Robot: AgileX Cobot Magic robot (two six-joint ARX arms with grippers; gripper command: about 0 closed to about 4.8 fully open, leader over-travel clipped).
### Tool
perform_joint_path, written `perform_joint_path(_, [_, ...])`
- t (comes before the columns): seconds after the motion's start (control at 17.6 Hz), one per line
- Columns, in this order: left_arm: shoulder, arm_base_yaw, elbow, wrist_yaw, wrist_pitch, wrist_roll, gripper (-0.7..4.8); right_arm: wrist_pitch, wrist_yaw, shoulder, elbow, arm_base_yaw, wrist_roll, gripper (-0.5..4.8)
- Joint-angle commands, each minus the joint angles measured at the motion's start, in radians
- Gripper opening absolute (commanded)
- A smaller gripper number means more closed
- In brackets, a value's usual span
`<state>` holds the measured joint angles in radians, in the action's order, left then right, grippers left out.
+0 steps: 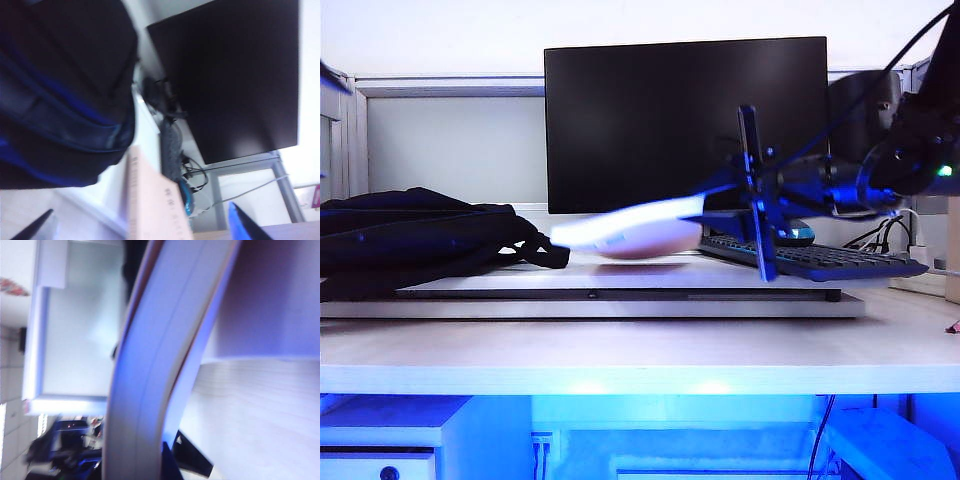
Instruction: Pick up the book on the desk and put it into the open backpack.
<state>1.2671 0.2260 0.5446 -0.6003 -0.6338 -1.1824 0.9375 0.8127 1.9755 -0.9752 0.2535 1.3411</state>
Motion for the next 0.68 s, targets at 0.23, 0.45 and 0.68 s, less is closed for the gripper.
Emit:
perform_joint_path(0.23, [0.098,0.014,0.093,-0.014,-0.062,0.034,4.79,0.090,0.040,-0.045,-0.093,0.002,-0.002,-0.09])
perform_joint_path(0.45, [0.198,0.013,0.163,-0.017,-0.050,0.084,4.79,0.084,0.054,-0.084,-0.109,0.003,0.002,-0.09])
perform_joint_path(0.68, [0.252,0.014,0.164,-0.016,-0.042,0.118,4.79,0.085,0.066,-0.090,-0.109,0.005,0.021,-0.09])
